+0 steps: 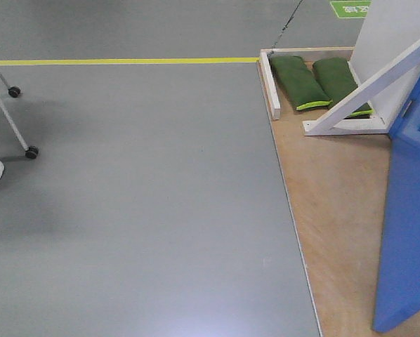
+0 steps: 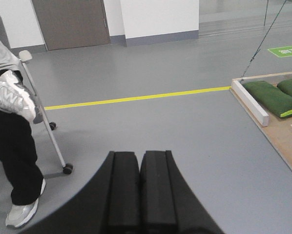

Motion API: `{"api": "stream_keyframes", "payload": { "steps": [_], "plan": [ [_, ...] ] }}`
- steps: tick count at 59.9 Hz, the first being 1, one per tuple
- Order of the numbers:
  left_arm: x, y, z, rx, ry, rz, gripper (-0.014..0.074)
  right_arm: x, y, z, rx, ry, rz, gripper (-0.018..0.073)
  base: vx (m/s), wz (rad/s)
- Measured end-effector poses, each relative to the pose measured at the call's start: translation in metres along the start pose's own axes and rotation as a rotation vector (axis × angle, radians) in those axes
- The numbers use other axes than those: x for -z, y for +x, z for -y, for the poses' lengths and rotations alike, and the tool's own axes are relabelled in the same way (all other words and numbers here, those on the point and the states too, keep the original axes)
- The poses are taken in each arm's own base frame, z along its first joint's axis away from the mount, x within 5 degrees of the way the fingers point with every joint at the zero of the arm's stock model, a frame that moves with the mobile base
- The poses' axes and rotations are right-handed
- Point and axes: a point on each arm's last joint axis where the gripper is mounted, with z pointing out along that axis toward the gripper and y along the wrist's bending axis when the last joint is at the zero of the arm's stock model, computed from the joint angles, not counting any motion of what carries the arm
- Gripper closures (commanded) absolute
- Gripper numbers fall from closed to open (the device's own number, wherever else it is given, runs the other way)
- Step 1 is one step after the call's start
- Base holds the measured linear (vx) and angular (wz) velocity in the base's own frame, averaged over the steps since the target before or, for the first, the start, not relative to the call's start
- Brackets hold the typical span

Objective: Move to blue door and open it
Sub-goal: 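Reach the right gripper toward the edge of the blue door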

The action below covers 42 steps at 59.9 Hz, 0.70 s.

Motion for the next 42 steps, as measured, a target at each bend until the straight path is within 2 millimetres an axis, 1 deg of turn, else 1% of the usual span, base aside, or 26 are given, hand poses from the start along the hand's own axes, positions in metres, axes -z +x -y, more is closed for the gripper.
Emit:
{"api": "stream_keyframes", "payload": {
  "steps": [20, 42],
  "plan": [
    [0.0000, 0.0000, 0.0000, 0.000, 0.000, 0.000, 0.0526, 0.0000, 0.0000, 0.0000, 0.000, 0.000, 0.000, 0.0557, 0.24, -0.04],
    [0.0000, 0.0000, 0.0000, 0.000, 0.000, 0.000, 0.0526, 0.0000, 0.0000, 0.0000, 0.000, 0.000, 0.000, 0.0557, 0.08, 0.00]
  ]
}}
